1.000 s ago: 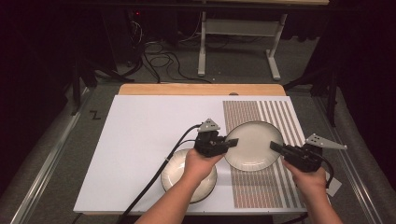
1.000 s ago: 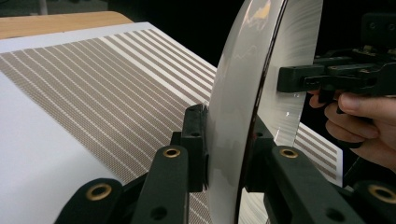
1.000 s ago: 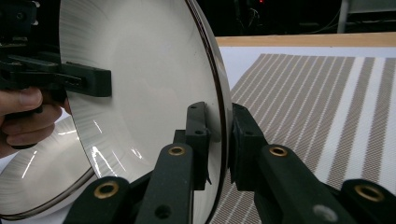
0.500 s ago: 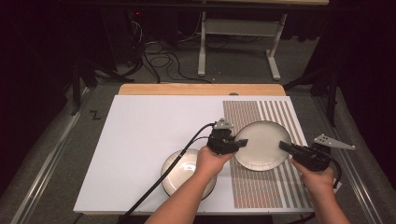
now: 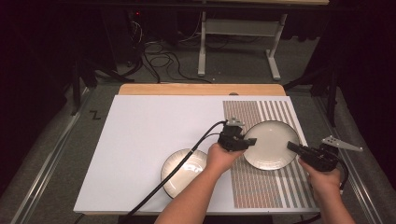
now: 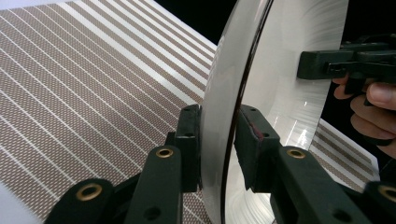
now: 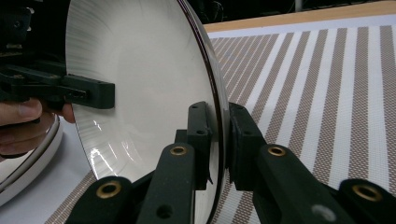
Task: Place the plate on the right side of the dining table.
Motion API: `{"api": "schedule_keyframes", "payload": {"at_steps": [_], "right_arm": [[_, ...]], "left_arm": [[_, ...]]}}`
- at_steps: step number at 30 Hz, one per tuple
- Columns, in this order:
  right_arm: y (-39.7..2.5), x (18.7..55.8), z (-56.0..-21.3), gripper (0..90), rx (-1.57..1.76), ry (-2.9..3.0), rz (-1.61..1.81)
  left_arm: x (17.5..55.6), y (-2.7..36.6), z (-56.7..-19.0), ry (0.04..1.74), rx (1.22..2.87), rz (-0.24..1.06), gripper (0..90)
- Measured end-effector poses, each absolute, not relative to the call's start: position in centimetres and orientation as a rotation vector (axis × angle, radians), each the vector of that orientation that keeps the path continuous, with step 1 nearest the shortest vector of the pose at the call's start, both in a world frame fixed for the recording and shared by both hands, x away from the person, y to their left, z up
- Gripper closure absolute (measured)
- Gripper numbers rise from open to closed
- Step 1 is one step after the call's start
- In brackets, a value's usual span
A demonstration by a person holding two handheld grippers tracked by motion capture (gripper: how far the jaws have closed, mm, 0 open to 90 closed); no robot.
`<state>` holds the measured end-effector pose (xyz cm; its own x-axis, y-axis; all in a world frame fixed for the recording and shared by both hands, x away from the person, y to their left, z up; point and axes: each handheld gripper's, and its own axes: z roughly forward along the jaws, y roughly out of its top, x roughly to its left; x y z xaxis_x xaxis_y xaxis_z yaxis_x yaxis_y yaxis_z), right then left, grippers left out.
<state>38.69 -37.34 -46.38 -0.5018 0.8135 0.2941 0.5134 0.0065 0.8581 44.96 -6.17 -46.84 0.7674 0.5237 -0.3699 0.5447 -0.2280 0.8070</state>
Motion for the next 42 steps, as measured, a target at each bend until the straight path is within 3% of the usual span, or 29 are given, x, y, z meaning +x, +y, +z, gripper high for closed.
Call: {"api": "schedule_keyframes", "payload": {"at_steps": [33, 37, 42], "right_arm": [[-38.9, 39.1, -48.3, 82.2, 1.429, 2.004, 1.453], [-39.0, 39.3, -48.5, 83.1, 1.429, 2.011, 1.467], [-38.8, 39.3, -48.5, 83.1, 1.432, 2.011, 1.441]], "left_arm": [[45.4, -8.8, -47.5, 0.844, 2.0, 0.065, 67.0], [45.4, -9.2, -47.5, 0.862, 2.017, 0.097, 62.2], [45.4, -8.8, -47.0, 0.873, 1.999, 0.134, 46.1]]}}
